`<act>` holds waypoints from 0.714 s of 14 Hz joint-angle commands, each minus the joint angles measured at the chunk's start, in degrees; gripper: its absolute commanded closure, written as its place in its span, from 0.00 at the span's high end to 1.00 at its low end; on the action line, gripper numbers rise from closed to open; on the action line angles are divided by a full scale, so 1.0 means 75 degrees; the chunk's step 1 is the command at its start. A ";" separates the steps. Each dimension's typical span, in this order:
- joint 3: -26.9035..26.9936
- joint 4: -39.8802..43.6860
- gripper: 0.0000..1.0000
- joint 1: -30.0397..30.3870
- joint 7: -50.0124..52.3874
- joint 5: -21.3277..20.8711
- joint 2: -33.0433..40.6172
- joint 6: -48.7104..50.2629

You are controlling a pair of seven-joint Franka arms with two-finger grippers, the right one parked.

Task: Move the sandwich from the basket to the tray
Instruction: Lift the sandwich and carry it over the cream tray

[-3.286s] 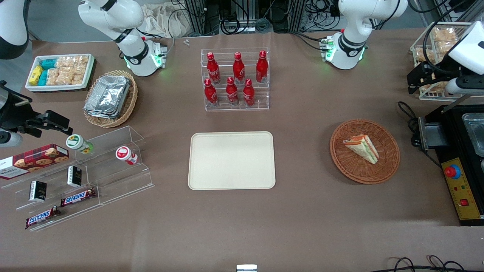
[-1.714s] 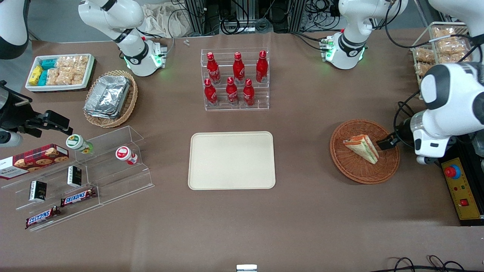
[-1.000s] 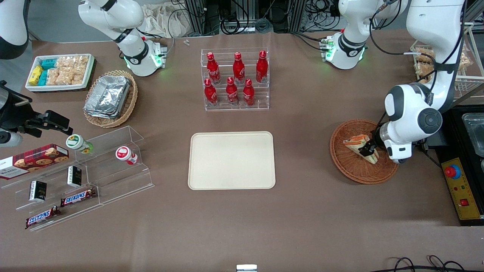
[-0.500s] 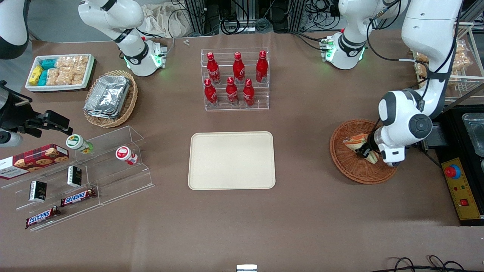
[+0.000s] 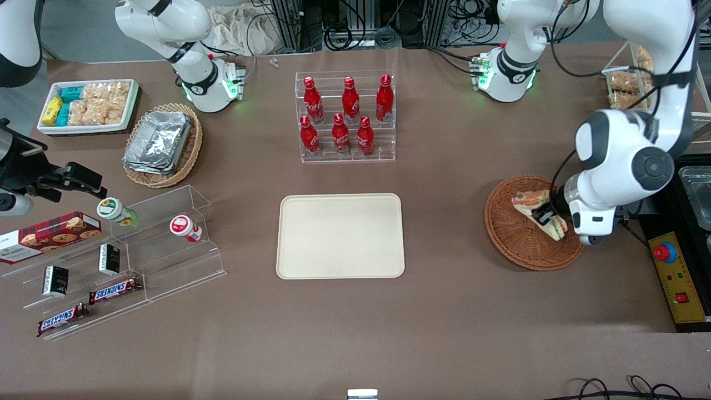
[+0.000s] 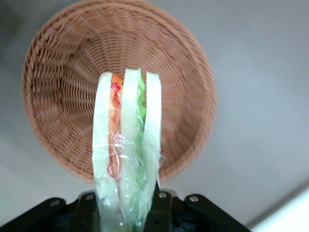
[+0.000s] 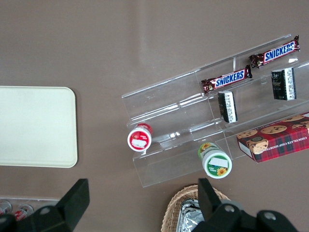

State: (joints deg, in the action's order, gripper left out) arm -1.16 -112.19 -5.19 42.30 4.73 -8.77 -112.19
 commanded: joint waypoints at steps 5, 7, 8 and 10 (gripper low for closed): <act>-0.2254 0.1656 0.00 -0.0128 -0.1351 -0.0347 -0.0386 0.1085; -0.2831 0.2230 0.00 -0.0571 -0.1199 -0.0957 -0.1018 0.0955; -0.2845 0.2639 0.00 -0.0921 -0.1094 -0.1028 -0.1416 0.0955; -0.2833 0.3238 0.00 -0.1601 -0.0813 -0.1239 -0.2225 0.0908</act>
State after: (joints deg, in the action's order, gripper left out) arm -22.69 -95.47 -13.22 34.99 -2.12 -17.56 -106.24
